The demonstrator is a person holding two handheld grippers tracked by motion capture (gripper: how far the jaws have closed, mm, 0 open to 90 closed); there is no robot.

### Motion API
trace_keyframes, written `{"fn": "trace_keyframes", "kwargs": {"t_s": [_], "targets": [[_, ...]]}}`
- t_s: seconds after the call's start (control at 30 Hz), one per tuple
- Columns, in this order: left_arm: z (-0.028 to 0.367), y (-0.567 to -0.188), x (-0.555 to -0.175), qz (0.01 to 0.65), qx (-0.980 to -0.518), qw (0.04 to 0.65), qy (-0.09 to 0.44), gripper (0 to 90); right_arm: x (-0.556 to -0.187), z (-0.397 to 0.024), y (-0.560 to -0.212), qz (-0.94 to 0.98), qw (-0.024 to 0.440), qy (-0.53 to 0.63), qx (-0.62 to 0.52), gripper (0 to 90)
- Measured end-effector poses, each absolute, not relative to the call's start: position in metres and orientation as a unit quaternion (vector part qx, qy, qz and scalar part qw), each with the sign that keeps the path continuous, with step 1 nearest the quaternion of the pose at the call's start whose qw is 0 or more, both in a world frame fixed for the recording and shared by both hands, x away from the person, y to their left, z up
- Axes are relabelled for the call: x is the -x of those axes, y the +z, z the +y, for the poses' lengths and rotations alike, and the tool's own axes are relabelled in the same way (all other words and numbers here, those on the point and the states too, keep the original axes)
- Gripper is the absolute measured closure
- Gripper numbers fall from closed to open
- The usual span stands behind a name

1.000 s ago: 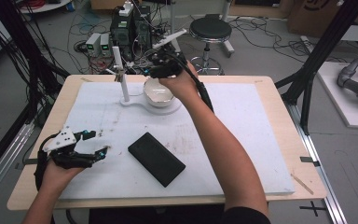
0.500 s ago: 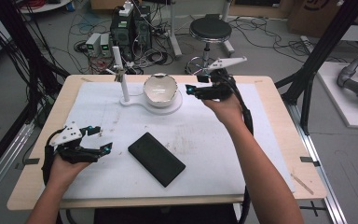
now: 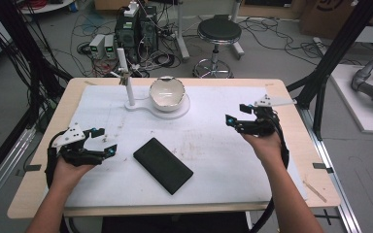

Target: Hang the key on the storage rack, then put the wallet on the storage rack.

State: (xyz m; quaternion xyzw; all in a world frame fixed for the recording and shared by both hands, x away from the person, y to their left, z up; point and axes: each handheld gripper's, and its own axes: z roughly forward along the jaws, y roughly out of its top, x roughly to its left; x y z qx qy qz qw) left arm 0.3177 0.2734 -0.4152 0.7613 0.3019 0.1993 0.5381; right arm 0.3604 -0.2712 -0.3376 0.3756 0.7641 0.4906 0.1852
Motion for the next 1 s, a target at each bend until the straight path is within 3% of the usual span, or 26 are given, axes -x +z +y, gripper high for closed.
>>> {"fn": "trace_keyframes", "kwargs": {"t_s": [0.3,1.0], "targets": [[0.273,-0.418,-0.324,0.305,-0.761,0.536,0.201,17.3,-0.337,-0.298,-0.391,0.741,0.161,0.5,-0.418,19.3],[0.27,-0.414,-0.324,0.294,-0.765,0.539,0.196,17.3,-0.337,-0.304,-0.392,0.737,0.169,0.501,-0.42,19.3]]}}
